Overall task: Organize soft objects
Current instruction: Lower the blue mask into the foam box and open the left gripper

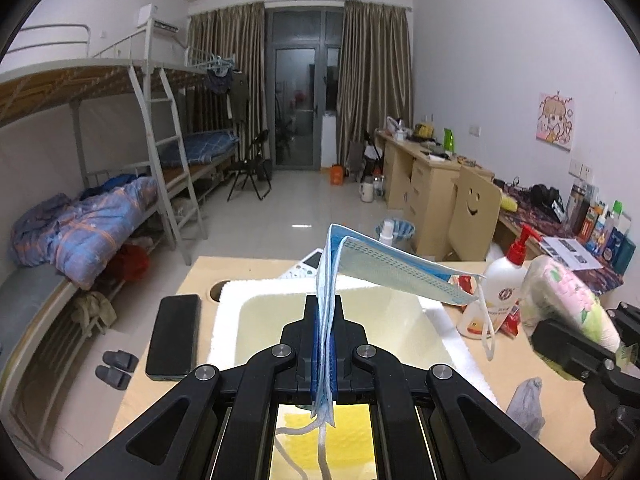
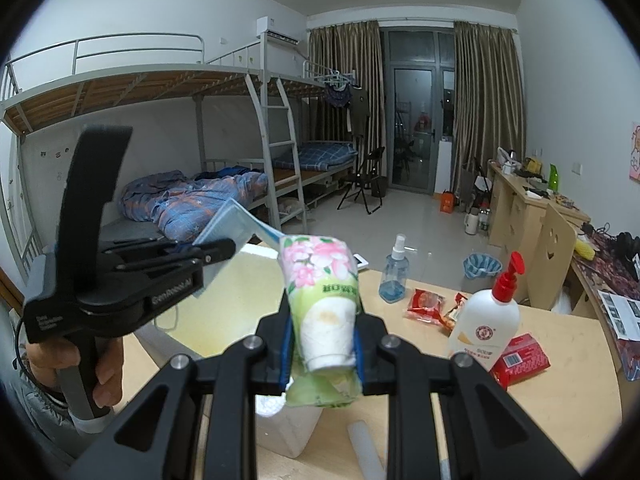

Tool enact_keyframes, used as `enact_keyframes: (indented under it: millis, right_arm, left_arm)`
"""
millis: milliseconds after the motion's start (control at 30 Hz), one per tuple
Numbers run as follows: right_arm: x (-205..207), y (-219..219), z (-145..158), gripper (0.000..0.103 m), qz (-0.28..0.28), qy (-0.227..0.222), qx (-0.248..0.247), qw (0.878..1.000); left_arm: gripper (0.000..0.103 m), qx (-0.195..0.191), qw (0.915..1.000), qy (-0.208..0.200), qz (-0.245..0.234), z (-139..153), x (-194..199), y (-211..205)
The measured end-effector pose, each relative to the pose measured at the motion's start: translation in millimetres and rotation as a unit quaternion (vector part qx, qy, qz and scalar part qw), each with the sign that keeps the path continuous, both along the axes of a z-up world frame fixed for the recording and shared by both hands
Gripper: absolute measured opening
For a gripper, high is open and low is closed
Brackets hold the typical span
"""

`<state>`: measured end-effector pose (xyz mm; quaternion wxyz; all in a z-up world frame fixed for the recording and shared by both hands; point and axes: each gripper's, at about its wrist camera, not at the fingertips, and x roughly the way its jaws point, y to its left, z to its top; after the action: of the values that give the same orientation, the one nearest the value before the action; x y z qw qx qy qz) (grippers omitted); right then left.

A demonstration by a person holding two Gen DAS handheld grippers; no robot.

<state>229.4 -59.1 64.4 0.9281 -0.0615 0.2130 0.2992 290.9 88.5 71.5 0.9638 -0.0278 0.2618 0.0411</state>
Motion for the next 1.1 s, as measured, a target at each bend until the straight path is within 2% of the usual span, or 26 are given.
enact_keyframes:
  millis: [367,633,667,700,733,767,800,900,1100]
  right_arm:
    - [3.9,0.6,-0.3,0.027,0.001,0.001,-0.002,1.0]
    - [5.7,-2.0,-2.8,0.027,-0.002,0.003,0.0,1.0]
    - [5.5,-1.4,-2.9,0.027,-0.002,0.003,0.001,1.0]
    - [5.7,-1.3,-2.8,0.027,-0.001,0.002,0.001,1.0]
    - [6.8,-1.0,-2.7,0.027,-0.001,0.002,0.001,1.0]
    - [6.6,-1.1,-3.6,0.027,-0.001,0.002,0.002,1.0]
    - [6.6,-1.2,-3.7,0.027,-0.001,0.002,0.002,1.0]
    - [6.7,-1.3,-5.1,0.028,-0.002,0.003,0.001,1.0]
    - [7.9,-0.6,-6.2,0.028,-0.001,0.006,0.0,1.0]
  left_arm:
    - [0.004,0.014,0.9999,0.001,0.008,-7.6,5.5,-3.7]
    - [0.007,0.026,0.9995,0.017,0.006,-17.6,10.2,-8.3]
    - [0.016,0.026,0.9995,0.017,0.006,-18.1,10.0,-8.1]
    - [0.034,0.03,0.9994,0.018,0.007,-18.9,10.1,-8.7]
    - [0.048,0.034,0.9992,0.02,0.01,-19.9,10.3,-9.1]
    - [0.074,0.035,0.9991,0.019,0.012,-20.5,9.9,-9.2]
    - [0.088,0.037,0.9991,0.015,0.014,-20.6,9.2,-9.9]
    - [0.09,0.041,0.9985,-0.016,0.034,-17.8,0.8,-8.3]
    - [0.09,0.037,0.9988,-0.012,0.031,-18.8,-1.5,-8.1]
